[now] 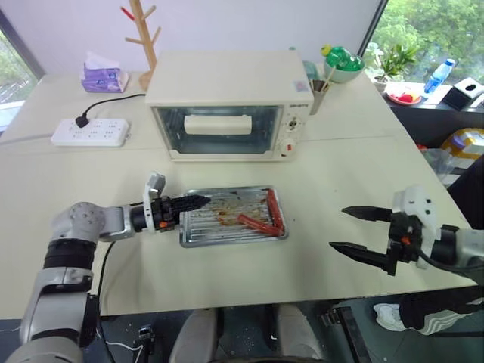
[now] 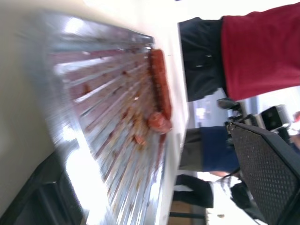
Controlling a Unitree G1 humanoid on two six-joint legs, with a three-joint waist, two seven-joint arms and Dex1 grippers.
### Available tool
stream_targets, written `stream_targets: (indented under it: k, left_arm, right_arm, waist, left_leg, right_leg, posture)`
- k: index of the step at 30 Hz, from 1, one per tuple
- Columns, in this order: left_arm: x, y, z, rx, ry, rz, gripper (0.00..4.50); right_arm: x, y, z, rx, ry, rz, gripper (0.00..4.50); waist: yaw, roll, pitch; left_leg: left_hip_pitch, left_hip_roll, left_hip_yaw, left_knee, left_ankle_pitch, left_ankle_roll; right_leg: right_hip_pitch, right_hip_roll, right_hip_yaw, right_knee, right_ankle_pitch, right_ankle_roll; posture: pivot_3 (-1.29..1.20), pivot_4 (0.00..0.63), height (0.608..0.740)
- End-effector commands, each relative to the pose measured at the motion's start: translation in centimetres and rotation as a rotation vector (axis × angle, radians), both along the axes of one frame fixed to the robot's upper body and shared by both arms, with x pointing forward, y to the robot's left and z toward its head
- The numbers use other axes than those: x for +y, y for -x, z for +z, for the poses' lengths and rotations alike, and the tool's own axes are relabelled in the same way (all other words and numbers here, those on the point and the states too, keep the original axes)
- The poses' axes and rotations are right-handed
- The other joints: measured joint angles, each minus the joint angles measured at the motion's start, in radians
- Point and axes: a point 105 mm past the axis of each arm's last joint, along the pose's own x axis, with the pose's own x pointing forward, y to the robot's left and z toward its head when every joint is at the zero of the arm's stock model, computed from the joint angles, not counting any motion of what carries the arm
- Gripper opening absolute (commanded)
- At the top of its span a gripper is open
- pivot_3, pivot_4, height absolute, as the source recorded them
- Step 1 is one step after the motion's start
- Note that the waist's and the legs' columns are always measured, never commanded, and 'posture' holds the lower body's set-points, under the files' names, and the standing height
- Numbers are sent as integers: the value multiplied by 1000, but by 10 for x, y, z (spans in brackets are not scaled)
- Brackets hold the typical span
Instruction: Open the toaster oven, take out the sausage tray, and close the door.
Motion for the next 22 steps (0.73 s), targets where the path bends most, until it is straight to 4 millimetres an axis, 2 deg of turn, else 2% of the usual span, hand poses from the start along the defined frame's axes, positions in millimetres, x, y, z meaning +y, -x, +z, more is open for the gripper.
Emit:
stream_targets:
  k: [1, 3, 6, 9, 12, 17, 19, 22]
  left_arm:
    - [29, 4, 2, -48, -106, 61, 4458]
    - [42, 9, 1, -92, -186, 72, 4458]
    - [76, 28, -5, -323, -521, 16, 4458]
    - [91, 40, 18, -585, -667, -74, 4458]
    - [91, 46, 52, -779, -737, -130, 4458]
    - [81, 55, 107, -967, -743, -186, 4458]
    - [76, 60, 119, -999, -745, -225, 4458]
    - [74, 62, 123, -1016, -758, -258, 4458]
  right_arm:
    - [3, -4, 5, -38, -4, 21, 4500]
    - [4, -6, 4, -39, -2, 29, 4500]
    - [5, -13, 6, -46, -7, 42, 4500]
    - [4, -19, 8, -51, -6, 60, 4500]
    - [3, -25, 11, -54, -9, 78, 4500]
    - [4, -30, 19, -42, -6, 137, 4500]
    - [6, -29, 23, -31, -8, 168, 4500]
    - [8, -29, 26, -17, -6, 204, 4500]
  waist:
    - [1, 0, 0]
    - [-3, 0, 0]
    - [-15, 0, 0]
    - [-21, 3, 0]
    - [-11, 4, 1]
    - [8, 4, 2]
    - [6, 4, 2]
    - [5, 5, 2]
  left_leg:
    - [0, 0, 0, 0, 0, 0]
    - [0, 0, 0, 0, 0, 0]
    - [1, 0, 2, -1, 0, 0]
    - [3, 1, 4, -5, 0, 0]
    - [1, 1, 5, -5, 0, 0]
    - [-8, 2, 6, 1, 0, 0]
    - [-11, 1, 6, 2, 0, 0]
    - [-12, 1, 7, 1, -1, 1]
  right_leg:
    - [0, 0, 0, 0, 0, 0]
    - [0, 0, 1, 0, 0, 0]
    - [-1, -1, 3, 0, 0, 0]
    - [-1, -2, 6, -1, 0, -1]
    - [-1, -4, 4, -1, 0, -1]
    - [-4, -7, -1, -2, 0, -1]
    - [-6, -8, -3, -3, 0, -1]
    - [-7, -7, -3, -3, 0, 0]
  posture:
    - [0, 150, 740]
    - [0, 150, 740]
    - [0, 150, 740]
    - [0, 150, 740]
    - [0, 150, 740]
    - [0, 150, 740]
    - [0, 150, 740]
    - [0, 150, 740]
